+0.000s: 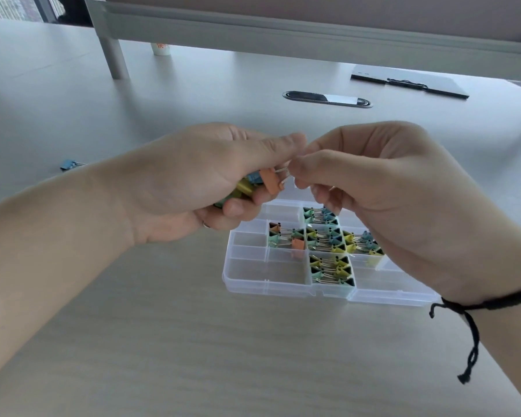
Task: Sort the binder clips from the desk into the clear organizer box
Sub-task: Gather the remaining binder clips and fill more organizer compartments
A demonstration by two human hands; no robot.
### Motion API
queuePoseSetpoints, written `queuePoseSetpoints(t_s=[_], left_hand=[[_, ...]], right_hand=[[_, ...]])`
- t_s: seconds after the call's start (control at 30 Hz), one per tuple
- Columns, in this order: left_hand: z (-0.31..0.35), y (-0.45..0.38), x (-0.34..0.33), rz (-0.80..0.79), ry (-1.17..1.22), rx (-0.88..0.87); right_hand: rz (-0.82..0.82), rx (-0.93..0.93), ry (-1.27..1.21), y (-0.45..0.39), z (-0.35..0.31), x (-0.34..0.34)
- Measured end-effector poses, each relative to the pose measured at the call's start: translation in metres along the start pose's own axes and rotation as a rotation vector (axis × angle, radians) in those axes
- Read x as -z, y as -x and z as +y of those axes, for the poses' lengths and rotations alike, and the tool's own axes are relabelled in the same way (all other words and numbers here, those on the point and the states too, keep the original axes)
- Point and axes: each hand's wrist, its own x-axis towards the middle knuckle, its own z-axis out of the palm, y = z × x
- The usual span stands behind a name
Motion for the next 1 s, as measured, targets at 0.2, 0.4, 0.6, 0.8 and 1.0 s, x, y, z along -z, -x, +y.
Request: queuePoseSetpoints(t_s=[0.2, 0.4, 0.6, 0.8, 1.0], left_hand=[[0.003, 0.003, 0.013, -0.074, -0.203, -0.019], [0.005, 0.005, 0.012, -0.069, -0.6, -0.086], [0.002, 0.004, 0.01, -0.068, -0.685, -0.127], [-0.001, 0.004, 0.008, -0.079, -0.733, -0.171], [-0.001, 0.004, 0.009, -0.09, -0.782, -0.185]], right_hand=[[-0.067, -0.033, 0.209, 0.002, -0.007, 0.011], [-0.166, -0.026, 0.43, 0.005, -0.012, 0.015], [-0.22, 0.018, 0.557, 0.007, -0.01, 0.016], [-0.262, 0.052, 0.632, 0.009, -0.008, 0.016], [-0.321, 0.038, 0.681, 0.01, -0.005, 0.013]])
